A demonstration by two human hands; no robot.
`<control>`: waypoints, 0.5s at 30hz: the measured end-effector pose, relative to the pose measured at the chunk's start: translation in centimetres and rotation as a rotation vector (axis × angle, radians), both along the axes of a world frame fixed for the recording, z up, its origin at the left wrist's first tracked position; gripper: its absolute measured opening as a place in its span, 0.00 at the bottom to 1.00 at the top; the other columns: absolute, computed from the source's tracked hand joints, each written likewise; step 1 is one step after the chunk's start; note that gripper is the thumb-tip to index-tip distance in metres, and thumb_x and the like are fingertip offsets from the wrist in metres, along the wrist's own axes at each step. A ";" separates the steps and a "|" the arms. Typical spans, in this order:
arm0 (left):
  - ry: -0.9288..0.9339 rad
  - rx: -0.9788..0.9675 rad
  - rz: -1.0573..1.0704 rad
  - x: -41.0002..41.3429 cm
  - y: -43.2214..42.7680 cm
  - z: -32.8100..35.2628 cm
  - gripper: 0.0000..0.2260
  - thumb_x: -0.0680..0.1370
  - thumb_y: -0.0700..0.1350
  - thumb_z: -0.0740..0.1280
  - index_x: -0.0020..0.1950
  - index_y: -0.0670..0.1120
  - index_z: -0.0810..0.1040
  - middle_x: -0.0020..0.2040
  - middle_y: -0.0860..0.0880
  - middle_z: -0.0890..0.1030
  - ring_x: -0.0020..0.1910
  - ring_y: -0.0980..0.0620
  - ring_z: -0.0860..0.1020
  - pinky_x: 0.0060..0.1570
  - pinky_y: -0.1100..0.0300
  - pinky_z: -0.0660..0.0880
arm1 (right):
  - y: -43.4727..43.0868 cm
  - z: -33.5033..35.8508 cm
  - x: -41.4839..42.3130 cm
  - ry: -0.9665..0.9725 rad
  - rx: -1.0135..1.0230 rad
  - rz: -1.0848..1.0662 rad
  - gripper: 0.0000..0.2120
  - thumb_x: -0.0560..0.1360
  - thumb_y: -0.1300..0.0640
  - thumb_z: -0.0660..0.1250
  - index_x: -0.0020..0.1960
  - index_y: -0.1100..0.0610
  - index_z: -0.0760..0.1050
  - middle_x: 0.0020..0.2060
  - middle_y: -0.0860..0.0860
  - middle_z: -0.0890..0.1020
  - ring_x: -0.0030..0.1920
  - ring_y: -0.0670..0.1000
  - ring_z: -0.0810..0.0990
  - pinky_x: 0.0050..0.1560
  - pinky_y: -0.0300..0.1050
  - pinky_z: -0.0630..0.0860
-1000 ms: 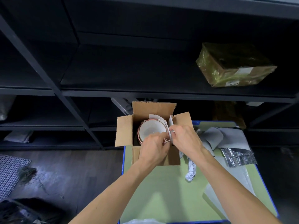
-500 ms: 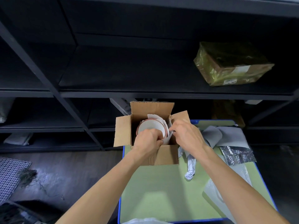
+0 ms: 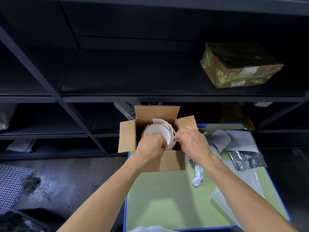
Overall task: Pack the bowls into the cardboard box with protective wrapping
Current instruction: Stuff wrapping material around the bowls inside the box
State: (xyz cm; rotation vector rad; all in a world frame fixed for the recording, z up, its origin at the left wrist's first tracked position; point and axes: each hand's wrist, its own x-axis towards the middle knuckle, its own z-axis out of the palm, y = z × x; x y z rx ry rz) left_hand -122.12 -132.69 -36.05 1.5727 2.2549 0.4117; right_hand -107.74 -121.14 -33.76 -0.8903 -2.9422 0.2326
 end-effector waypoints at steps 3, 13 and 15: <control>0.003 0.019 0.013 -0.2 -0.2 0.0 0.11 0.77 0.45 0.63 0.54 0.54 0.84 0.49 0.49 0.85 0.49 0.45 0.80 0.39 0.59 0.68 | -0.1 -0.3 0.2 0.084 -0.001 -0.040 0.12 0.74 0.66 0.67 0.52 0.55 0.85 0.47 0.49 0.84 0.52 0.55 0.77 0.39 0.49 0.76; -0.024 0.054 0.035 0.7 0.0 -0.3 0.09 0.79 0.50 0.64 0.45 0.50 0.81 0.41 0.49 0.83 0.44 0.44 0.79 0.34 0.58 0.65 | -0.8 0.3 -2.7 0.040 -0.051 -0.189 0.11 0.81 0.50 0.61 0.59 0.55 0.75 0.44 0.57 0.83 0.46 0.62 0.81 0.38 0.51 0.74; -0.033 0.061 0.056 1.0 0.0 -0.4 0.12 0.80 0.53 0.63 0.44 0.48 0.80 0.41 0.48 0.83 0.43 0.44 0.78 0.34 0.58 0.63 | -1.1 0.3 -3.5 -0.052 -0.019 -0.197 0.11 0.81 0.50 0.60 0.58 0.54 0.73 0.44 0.56 0.83 0.45 0.60 0.81 0.35 0.47 0.70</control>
